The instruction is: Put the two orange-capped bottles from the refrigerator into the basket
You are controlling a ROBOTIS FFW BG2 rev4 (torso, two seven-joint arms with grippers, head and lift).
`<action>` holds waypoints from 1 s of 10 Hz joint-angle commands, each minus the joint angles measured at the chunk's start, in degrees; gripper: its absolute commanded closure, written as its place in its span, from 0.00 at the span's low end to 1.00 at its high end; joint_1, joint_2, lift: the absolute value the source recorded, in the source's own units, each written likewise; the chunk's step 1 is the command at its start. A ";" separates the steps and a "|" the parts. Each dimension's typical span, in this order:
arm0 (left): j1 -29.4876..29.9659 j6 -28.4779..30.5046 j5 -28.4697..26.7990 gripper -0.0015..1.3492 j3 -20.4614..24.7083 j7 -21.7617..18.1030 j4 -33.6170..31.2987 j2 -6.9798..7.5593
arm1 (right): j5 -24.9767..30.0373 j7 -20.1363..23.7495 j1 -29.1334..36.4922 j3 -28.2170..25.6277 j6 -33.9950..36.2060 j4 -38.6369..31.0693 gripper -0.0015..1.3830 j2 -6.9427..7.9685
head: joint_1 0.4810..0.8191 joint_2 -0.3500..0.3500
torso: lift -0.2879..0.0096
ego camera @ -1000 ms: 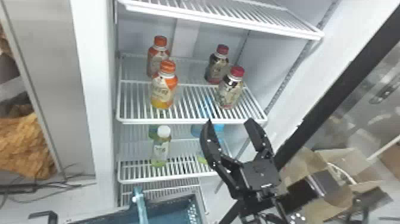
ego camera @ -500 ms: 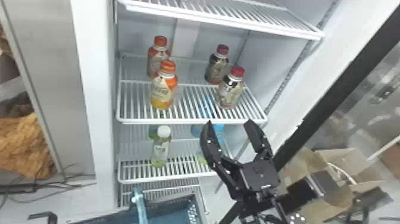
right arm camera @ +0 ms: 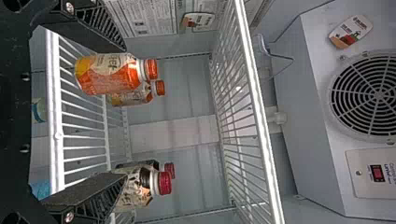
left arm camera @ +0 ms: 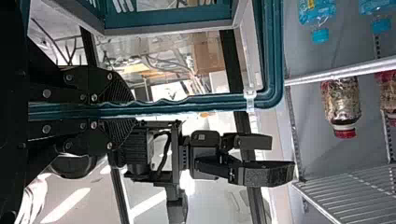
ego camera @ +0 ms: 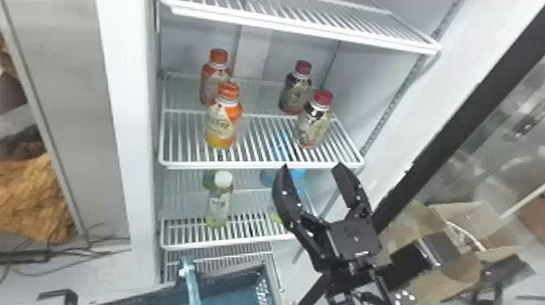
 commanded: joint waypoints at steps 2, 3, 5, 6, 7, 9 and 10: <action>0.13 0.00 0.01 0.90 0.00 0.00 0.00 0.06 | -0.24 0.09 -2.78 1.58 0.09 1.74 0.07 -0.79 | 0.63 0.00 | 0.83; -0.01 0.00 0.01 0.90 -0.11 0.00 0.00 0.06 | -0.58 0.53 -5.17 2.83 0.09 3.85 0.06 -1.41 | 0.63 0.00 | 0.83; -0.01 0.00 0.01 0.90 -0.11 0.00 0.00 0.15 | -0.12 1.41 -9.81 3.40 1.49 7.50 0.06 -1.58 | 0.63 0.00 | 0.83; -0.01 0.00 0.12 0.90 -0.11 0.00 0.00 0.15 | 0.22 1.41 -12.77 3.63 2.34 10.03 0.06 -1.76 | 0.63 0.00 | 0.83; -0.01 0.00 0.23 0.90 -0.11 0.00 0.00 0.24 | 1.25 1.58 -15.58 3.86 3.46 12.14 0.06 -2.02 | 0.63 0.00 | 0.83; -0.01 -0.14 0.35 0.90 -0.11 0.00 0.00 0.33 | 2.62 2.72 -20.78 3.86 5.71 16.64 0.06 -2.02 | 0.63 0.02 | 0.83; -0.01 -0.14 0.35 0.90 -0.11 0.00 0.00 0.33 | 2.96 3.52 -22.89 3.86 6.13 18.61 0.06 -2.02 | 0.63 0.04 | 0.83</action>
